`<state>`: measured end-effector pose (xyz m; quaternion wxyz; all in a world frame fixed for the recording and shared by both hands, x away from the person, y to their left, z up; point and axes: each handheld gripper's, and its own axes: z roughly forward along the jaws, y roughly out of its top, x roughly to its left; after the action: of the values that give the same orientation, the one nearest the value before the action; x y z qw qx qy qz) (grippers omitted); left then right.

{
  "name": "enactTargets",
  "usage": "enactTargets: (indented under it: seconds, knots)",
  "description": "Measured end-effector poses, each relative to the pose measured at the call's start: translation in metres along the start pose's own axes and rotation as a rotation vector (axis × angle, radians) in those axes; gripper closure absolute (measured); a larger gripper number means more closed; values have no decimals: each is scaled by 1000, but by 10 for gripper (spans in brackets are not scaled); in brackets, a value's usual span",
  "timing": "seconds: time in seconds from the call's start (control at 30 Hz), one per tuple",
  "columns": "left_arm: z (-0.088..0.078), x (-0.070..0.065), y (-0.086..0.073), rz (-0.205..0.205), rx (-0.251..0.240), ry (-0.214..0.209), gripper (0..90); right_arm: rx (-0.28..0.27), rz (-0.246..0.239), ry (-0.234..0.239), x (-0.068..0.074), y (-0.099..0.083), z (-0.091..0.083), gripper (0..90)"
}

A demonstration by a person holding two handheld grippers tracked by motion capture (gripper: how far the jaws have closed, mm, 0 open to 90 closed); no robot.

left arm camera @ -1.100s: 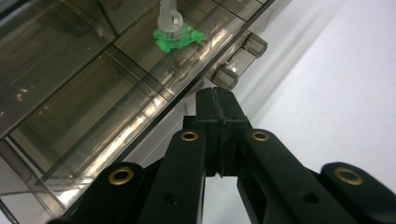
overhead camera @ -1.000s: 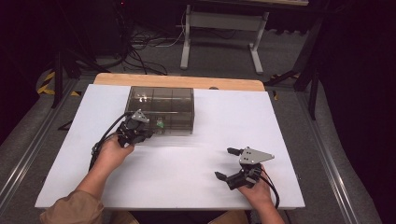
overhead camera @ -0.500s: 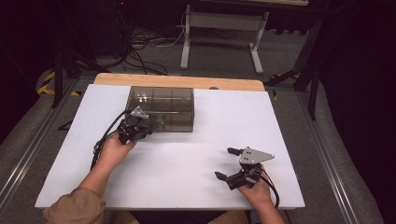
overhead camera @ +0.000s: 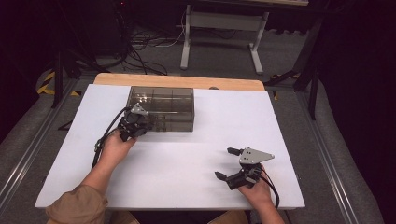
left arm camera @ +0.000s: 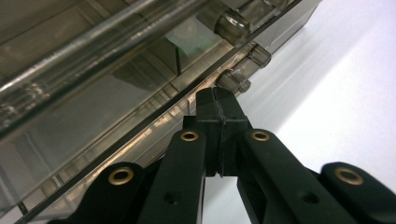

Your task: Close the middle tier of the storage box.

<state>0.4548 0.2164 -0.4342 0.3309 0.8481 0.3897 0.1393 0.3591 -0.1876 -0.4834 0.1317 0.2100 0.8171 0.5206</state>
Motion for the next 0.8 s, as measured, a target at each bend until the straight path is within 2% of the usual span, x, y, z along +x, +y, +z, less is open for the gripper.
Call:
enactTargets:
  seconds: [0.5,0.8]
  knots:
    - [3,-1,1,9,-1,15,900,1,0,0,0,0,0,0]
    - [-6,0,0,4,0,-3,805,1,-1,-1,0,0,0,0]
